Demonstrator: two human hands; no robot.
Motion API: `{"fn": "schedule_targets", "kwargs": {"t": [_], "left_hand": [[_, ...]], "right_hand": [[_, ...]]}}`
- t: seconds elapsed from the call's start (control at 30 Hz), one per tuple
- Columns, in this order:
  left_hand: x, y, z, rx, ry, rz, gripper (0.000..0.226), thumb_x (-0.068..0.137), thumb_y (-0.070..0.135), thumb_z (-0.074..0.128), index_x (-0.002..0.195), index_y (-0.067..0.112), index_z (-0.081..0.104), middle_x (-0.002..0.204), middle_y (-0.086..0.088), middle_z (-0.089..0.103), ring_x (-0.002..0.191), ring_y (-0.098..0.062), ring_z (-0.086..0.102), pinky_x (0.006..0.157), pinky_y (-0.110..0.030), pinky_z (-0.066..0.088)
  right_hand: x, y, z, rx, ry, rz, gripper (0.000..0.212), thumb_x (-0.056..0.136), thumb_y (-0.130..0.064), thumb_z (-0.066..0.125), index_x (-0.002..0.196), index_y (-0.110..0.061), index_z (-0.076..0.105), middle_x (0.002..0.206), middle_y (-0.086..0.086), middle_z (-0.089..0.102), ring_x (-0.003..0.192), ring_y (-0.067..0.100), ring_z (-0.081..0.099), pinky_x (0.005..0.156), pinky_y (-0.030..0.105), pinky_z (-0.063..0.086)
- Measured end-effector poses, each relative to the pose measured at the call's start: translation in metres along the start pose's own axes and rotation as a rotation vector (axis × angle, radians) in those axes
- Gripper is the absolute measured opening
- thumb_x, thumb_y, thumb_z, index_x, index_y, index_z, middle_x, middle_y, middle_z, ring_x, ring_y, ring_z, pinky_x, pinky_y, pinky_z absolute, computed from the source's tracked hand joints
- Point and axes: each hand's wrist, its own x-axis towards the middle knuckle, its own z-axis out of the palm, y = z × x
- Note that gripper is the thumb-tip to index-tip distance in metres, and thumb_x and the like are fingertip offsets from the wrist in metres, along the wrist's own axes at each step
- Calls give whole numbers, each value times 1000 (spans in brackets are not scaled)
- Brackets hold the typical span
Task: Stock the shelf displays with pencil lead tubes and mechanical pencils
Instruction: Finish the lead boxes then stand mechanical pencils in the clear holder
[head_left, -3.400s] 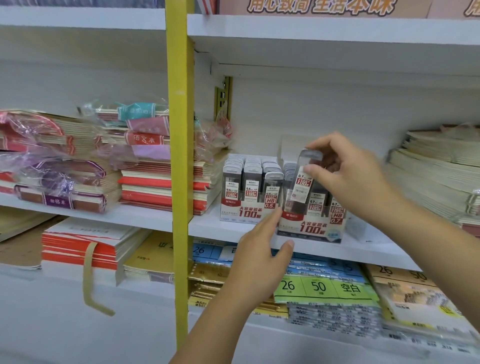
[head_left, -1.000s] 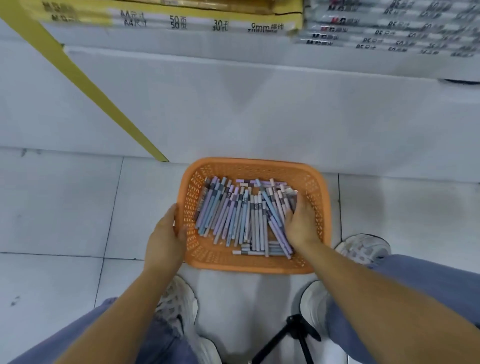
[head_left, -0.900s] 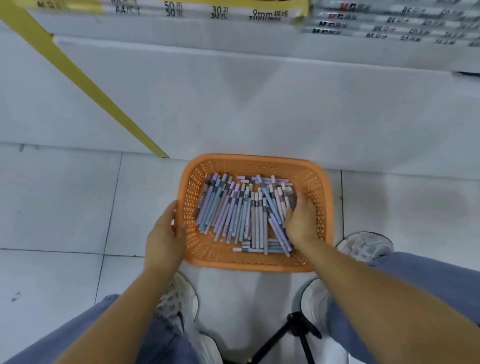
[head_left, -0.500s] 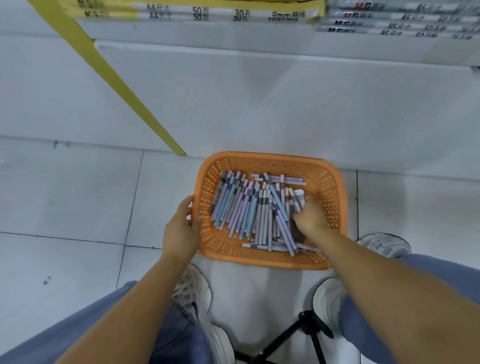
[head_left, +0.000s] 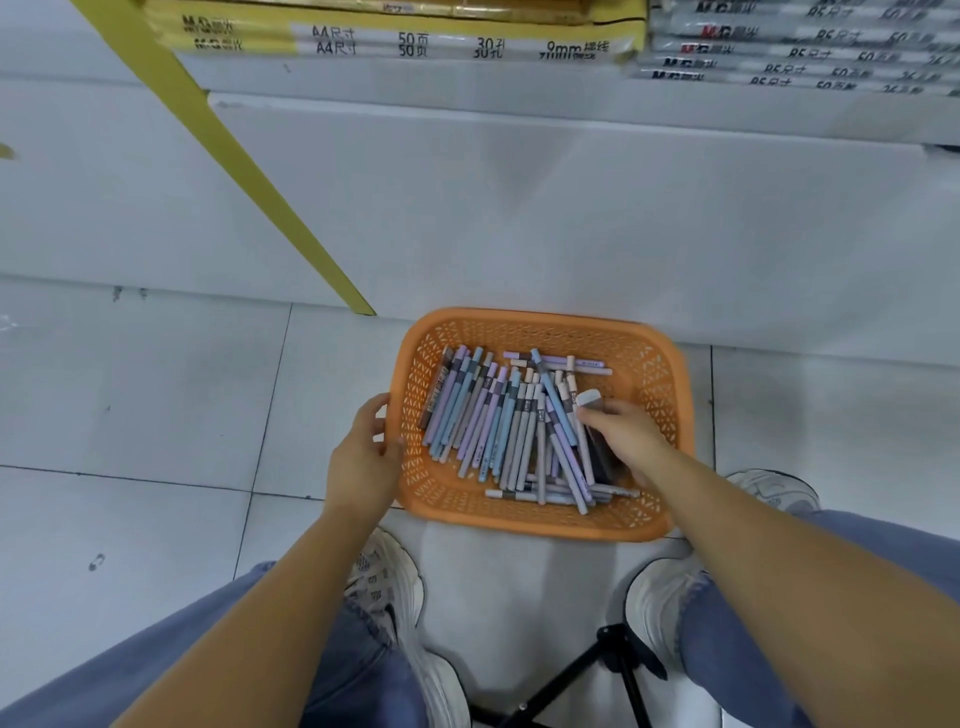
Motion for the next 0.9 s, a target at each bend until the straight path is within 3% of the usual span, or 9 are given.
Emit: {"fn": "schedule_targets", "kwargs": {"t": [0.03,0.1,0.17,0.27,0.33,0.4,0.6,0.8,0.9], "left_hand": [[-1,2,0,3,1,-7,40,102,32,55,141,35,45,115,8,63,81,6,60,52,-5,46],[-5,6,1,105,94,33,44,101,25,58,143,26,47,127,-1,63,101,-9,62,77,-20,54],[-9,11,4,284,236,202,45,96,15,61,140,16,51,133,-9,58,120,-22,50,97,-35,46],[-9,25,21,318,138,380,46,95,9,59,139,15,53,133,-7,56,121,-18,46,99,-31,40],[-4,36,34,233,34,325,50,96,8,56,144,15,48,138,-5,53,126,-20,47,107,-35,42],[7,47,44,185,14,235,53,95,6,53,147,14,44,141,-6,51,130,-23,46,113,-44,40],[26,61,69,244,20,10,57,97,12,51,152,13,34,149,-11,43,139,-31,39,120,-46,30],[34,54,77,305,53,-35,44,98,13,52,142,16,47,135,-8,54,125,-28,52,107,-44,42],[38,52,79,317,49,-35,45,100,8,46,143,19,47,135,-8,52,118,-28,57,102,-44,47]], "right_hand": [[-1,0,-1,-8,-7,1,26,88,-31,70,109,-16,66,109,2,66,95,18,59,82,33,46],[-1,-1,-3,-11,11,1,25,85,-20,74,107,-12,66,107,6,67,94,20,61,81,33,50],[-2,-2,-5,11,45,-1,27,82,-14,76,106,-12,63,105,6,67,89,18,62,72,31,49],[-1,-4,-11,69,114,-15,41,81,-14,77,118,-13,60,110,4,66,97,21,62,74,32,49],[1,-4,-15,65,149,-44,43,82,-14,76,122,-13,59,116,4,66,104,23,61,89,38,50],[3,-3,-17,26,156,-68,39,83,-15,75,118,-16,59,117,4,65,104,23,60,91,38,48],[6,0,-14,-31,115,-75,37,86,-18,72,121,-14,60,114,3,65,103,23,60,89,37,49],[7,6,-10,19,110,-93,27,86,-16,71,110,-19,59,96,-7,61,85,8,57,71,26,45],[8,8,-13,57,94,-94,23,86,-16,71,102,-27,58,98,-9,61,87,7,57,77,28,47]]}}
